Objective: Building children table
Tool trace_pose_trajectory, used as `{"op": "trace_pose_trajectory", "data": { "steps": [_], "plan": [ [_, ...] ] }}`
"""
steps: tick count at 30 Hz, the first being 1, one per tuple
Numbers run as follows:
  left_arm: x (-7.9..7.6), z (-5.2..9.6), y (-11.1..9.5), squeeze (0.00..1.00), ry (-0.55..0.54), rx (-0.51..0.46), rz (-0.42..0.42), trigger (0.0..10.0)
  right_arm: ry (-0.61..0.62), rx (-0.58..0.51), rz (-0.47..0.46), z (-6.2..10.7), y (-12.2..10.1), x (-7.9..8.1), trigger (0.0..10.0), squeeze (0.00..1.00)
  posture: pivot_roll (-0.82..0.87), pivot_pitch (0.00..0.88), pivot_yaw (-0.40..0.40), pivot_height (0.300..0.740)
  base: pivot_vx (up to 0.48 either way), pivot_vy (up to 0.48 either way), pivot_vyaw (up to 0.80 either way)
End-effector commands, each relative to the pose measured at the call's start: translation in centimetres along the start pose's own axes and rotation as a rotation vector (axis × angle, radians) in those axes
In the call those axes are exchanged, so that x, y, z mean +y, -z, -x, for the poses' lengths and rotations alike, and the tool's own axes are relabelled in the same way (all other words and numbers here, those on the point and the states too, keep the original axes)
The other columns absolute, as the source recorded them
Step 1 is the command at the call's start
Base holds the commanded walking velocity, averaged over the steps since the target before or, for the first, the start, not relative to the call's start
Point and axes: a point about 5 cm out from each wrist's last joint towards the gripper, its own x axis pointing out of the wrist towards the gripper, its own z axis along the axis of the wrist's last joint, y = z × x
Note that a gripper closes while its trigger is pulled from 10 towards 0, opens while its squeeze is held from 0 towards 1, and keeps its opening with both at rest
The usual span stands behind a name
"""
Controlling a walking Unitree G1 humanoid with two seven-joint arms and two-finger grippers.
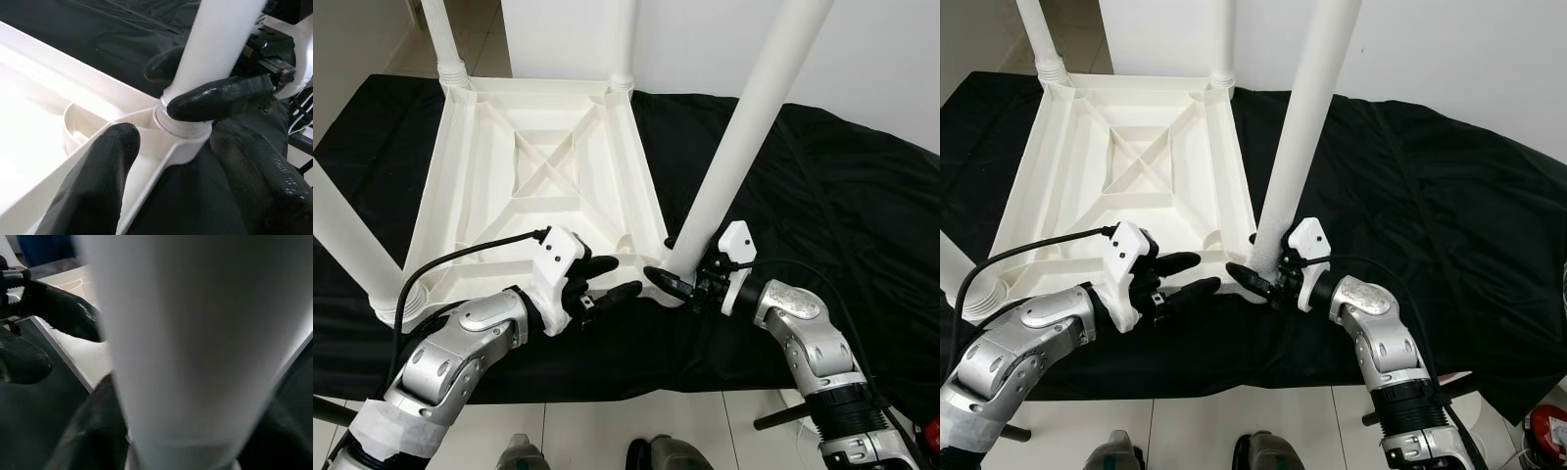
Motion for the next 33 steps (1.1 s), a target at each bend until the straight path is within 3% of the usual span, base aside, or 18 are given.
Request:
{"op": "trace_pose_trajectory", "data": {
  "steps": [1, 6, 7, 8, 11, 18, 22, 30, 31, 33],
  "plan": [
    [-0.9, 0.0, -0.2, 0.0, 0.138, -0.001, -0.008, 10.0, -0.02, -0.018, -0.026, 0.1, 0.2, 0.5, 0.0, 0.0, 0.05, 0.015, -0.066, 0.74, 0.0, 0.0, 0.0],
    [-0.8, 0.0, -0.2, 0.0, 0.142, -0.001, -0.004, 10.0, 0.049, -0.039, -0.066, 0.4, 0.5, 0.9, 0.0, 0.0, 0.05, 0.015, -0.064, 0.74, 0.0, 0.0, 0.0],
    [-1.0, -0.1, -0.1, 0.0, 0.152, 0.004, -0.011, 10.0, 0.119, -0.052, -0.091, 0.2, 0.5, 0.9, 10.0, 0.0, 0.06, 0.013, -0.067, 0.74, 0.0, 0.0, 0.0],
    [-1.0, -0.1, -0.1, 0.0, 0.152, 0.004, -0.011, 10.0, 0.119, -0.052, -0.091, 0.2, 0.5, 0.9, 10.0, 0.0, 0.06, 0.013, -0.067, 0.74, 0.0, 0.0, 0.0],
    [-1.4, -0.1, 0.1, 0.0, 0.163, 0.009, -0.013, 10.0, 0.267, -0.053, -0.106, 0.0, 0.6, 1.0, 10.0, 0.0, 0.06, 0.023, -0.066, 0.74, 0.0, 0.0, 0.0],
    [-1.8, 0.1, 0.4, 0.0, 0.165, 0.014, 0.007, 10.0, 0.314, -0.064, -0.098, 0.4, 0.4, 1.2, 10.0, 0.0, 0.06, 0.03, -0.067, 0.74, 0.0, 0.0, 0.0],
    [-1.6, 0.3, 0.4, 0.0, 0.164, 0.02, 0.007, 10.0, 0.415, -0.099, -0.091, 1.1, -0.3, 0.8, 10.0, 0.0, 0.07, 0.034, -0.07, 0.74, 0.0, 0.0, 0.0],
    [-1.6, 0.4, 0.2, 0.0, 0.16, 0.017, 0.0, 10.0, 0.616, -0.097, -0.11, 0.8, -0.8, 1.2, 10.0, 0.0, 0.07, 0.05, -0.072, 0.74, 0.0, 0.0, 0.0],
    [-1.6, 0.4, 0.2, 0.0, 0.159, 0.018, 0.0, 10.0, 0.634, -0.097, -0.123, 0.6, -0.8, 1.4, 10.0, 0.43, 0.07, 0.051, -0.07, 0.74, 0.0, 0.0, 0.0],
    [-1.6, 0.4, 0.1, 0.0, 0.158, 0.018, 0.0, 10.0, 0.64, -0.095, -0.13, 0.4, -0.8, 1.5, 10.0, 0.43, 0.07, 0.051, -0.07, 0.74, 0.0, 0.0, 0.0]
  ]
}}
